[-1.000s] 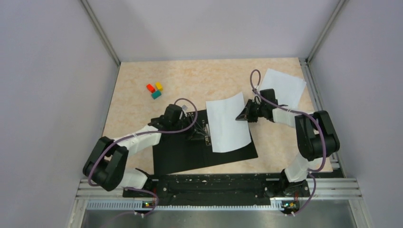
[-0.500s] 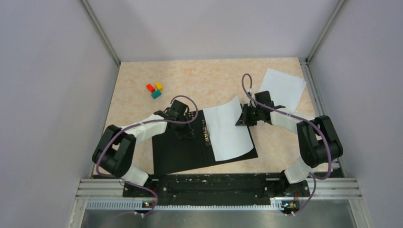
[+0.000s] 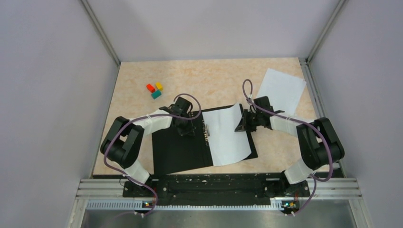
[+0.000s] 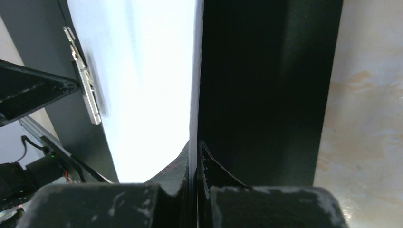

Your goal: Put the files into the folder

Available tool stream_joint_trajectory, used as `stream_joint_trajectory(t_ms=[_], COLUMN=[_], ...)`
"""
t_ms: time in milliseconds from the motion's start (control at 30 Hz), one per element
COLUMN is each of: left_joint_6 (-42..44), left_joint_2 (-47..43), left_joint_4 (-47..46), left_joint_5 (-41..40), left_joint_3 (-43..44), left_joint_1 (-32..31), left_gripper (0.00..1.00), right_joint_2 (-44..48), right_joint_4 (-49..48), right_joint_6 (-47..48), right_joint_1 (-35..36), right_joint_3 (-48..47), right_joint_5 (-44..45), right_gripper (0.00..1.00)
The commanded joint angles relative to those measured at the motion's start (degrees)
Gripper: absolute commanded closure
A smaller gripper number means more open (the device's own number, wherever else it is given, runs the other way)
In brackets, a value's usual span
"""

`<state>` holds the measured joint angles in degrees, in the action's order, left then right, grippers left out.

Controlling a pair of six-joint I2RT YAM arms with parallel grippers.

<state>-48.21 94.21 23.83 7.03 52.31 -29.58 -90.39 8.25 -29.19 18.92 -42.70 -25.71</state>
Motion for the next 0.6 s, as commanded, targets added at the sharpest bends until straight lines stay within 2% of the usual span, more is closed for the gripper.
stream_joint_trajectory(t_ms=[0, 233, 567], left_joint_6=[1.3, 1.7, 2.9], left_joint_2=[1.2, 1.8, 3.1], left_joint_4=[0.1, 0.2, 0.4], left_joint_5=[-1.0, -1.2, -1.1], left_joint_3=[2.0, 1.9, 3.5], left_joint_1=[0.0, 0.1, 0.1], left_gripper=[0.93, 0.94, 0.94], right_joint_2=[3.2, 4.5, 3.0], right_joint_4=[-2.7, -2.9, -1.0], right_joint_6=[-2.1, -3.7, -0.3], right_joint_1=[1.4, 3.3, 3.3], right_joint_3=[1.4, 3.1, -0.9], right_joint_5=[0.0, 3.1, 7.9], right_gripper=[1.0, 1.0, 1.0])
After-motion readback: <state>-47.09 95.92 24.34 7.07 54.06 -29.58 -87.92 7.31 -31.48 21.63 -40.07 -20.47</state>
